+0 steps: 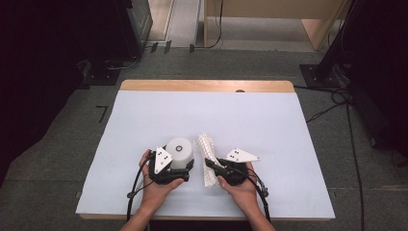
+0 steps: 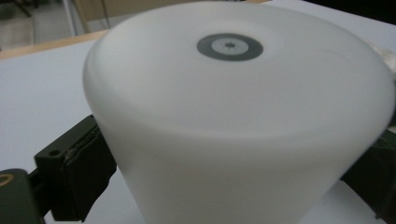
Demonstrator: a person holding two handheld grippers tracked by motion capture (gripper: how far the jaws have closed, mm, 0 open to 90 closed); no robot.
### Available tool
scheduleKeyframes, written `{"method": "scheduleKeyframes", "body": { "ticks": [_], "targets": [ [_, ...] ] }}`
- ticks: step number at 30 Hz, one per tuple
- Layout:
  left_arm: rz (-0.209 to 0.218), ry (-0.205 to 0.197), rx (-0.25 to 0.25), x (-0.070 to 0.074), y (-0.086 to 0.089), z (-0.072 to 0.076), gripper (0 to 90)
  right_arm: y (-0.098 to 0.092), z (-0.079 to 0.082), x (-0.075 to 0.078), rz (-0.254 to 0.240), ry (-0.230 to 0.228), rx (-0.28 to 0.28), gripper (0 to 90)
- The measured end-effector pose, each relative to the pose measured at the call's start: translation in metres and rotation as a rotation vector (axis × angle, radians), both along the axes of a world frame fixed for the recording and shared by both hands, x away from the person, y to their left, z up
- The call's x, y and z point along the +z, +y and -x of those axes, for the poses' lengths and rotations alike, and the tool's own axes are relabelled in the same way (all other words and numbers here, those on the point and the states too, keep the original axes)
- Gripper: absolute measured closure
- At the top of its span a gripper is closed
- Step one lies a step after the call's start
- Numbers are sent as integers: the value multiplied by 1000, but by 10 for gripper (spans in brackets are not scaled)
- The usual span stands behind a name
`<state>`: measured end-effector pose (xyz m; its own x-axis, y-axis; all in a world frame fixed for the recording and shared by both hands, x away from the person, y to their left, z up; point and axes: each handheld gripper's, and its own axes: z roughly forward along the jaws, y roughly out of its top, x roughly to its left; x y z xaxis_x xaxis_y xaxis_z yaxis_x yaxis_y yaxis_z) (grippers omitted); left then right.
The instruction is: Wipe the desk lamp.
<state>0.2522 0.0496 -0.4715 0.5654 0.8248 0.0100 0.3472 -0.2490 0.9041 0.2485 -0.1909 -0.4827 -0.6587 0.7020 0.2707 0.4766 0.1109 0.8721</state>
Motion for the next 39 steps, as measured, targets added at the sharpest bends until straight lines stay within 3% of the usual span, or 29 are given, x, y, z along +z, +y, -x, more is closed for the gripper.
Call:
{"method": "scheduleKeyframes", "body": {
  "ticks": [2, 6, 11, 14, 21, 25, 35, 39],
  "targets": [
    [-5, -12, 15, 1, -1, 1, 77, 3, 0, -3, 10, 6, 11, 786],
    [36, 4, -23, 0, 7, -3, 86, 10, 0, -7, 22, 23, 33, 786],
    [180, 5, -157, 8, 26, -10, 87, 16, 2, -9, 31, 23, 42, 787],
    [212, 14, -217, 12, 31, -13, 87, 20, 6, -6, 12, -3, 40, 788],
    [186, 17, -304, 10, 29, -13, 88, 21, 9, 3, 1, -33, 60, 791],
    [144, 29, -331, 7, 22, -12, 88, 16, 10, 12, -27, -52, 53, 792],
    [100, 46, -344, 3, 15, -12, 87, 9, 17, 35, -71, -135, 59, 792],
    [107, 27, -329, 6, 18, -12, 88, 11, 15, 30, -63, -125, 69, 792]
  ]
}}
